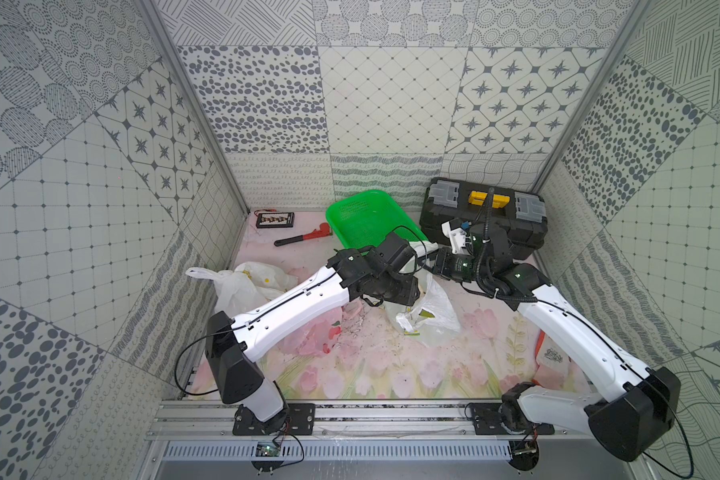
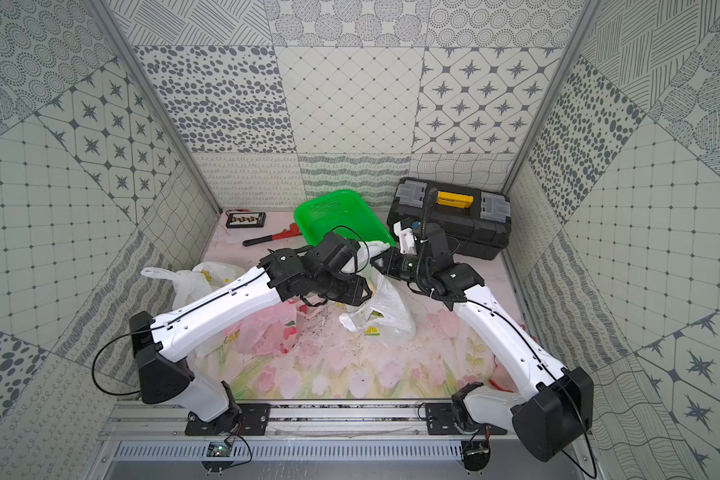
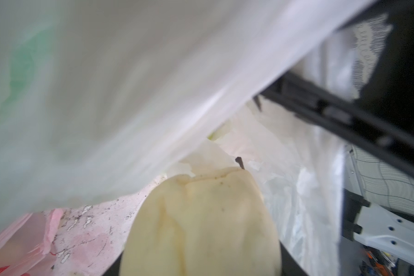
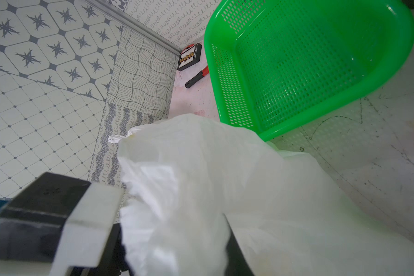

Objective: Place the pears into plastic bags & tie knots
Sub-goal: Place the pear in the plastic bag.

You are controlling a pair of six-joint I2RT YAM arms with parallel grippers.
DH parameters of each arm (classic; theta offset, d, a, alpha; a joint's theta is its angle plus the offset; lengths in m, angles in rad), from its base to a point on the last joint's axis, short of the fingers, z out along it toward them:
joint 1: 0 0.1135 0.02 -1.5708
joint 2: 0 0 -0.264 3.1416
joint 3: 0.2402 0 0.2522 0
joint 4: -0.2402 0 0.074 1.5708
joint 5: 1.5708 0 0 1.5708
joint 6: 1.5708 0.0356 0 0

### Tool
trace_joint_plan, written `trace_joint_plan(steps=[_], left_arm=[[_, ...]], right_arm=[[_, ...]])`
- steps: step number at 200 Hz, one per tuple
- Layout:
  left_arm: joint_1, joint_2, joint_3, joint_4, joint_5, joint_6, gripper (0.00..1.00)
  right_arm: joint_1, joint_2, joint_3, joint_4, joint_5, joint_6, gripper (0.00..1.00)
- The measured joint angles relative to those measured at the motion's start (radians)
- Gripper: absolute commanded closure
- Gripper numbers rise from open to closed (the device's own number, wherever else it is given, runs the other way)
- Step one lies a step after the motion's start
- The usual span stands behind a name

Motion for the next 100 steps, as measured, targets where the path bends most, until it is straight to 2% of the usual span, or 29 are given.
trace_joint_plan(steps=[72,100], left_arm=[[-0.002,-0.036,0.022,0.087,0.145,-0.115,0.68],[-0.003,-0.039,-0.025,0.175,0.179,-0.169,0.65]], right_arm=[[0.000,-0.045,-0.014,0.011,0.031,0.040,0.81],[-0.002,-0.050,-0.020,0.024,0.042,0.048,0.81]])
